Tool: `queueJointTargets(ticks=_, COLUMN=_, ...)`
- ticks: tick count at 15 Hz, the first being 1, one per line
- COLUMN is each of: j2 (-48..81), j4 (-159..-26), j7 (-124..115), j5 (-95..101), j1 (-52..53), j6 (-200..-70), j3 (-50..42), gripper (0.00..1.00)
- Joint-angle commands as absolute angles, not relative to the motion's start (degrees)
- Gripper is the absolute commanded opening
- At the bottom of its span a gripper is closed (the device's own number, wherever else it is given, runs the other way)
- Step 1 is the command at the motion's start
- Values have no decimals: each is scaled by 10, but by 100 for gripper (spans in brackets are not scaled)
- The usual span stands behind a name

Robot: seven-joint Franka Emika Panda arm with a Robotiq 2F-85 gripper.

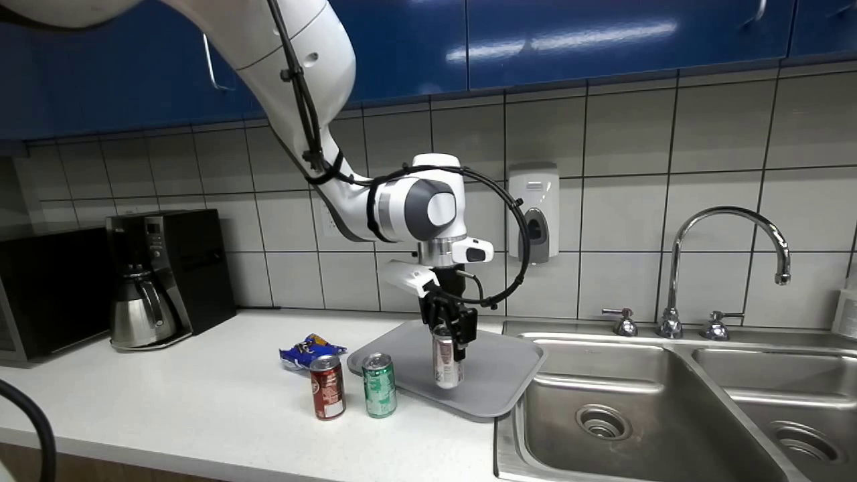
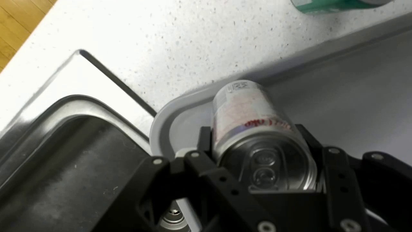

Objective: Move the soda cans to the counter

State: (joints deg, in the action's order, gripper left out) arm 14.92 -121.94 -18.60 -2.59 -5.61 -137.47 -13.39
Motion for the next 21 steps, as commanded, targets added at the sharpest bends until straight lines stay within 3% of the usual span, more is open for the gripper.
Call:
queueJointTargets(ticks=1, j2=98, j4=-1276, j7=-201, j5=-6, j1=-49, j6=-1389, j3=-126, gripper=38)
queueJointTargets(ticks=21, j2=77, j4=-1371, j7=-222, j5=38, j1=-50, j6=-1423, j3=-127, gripper=38)
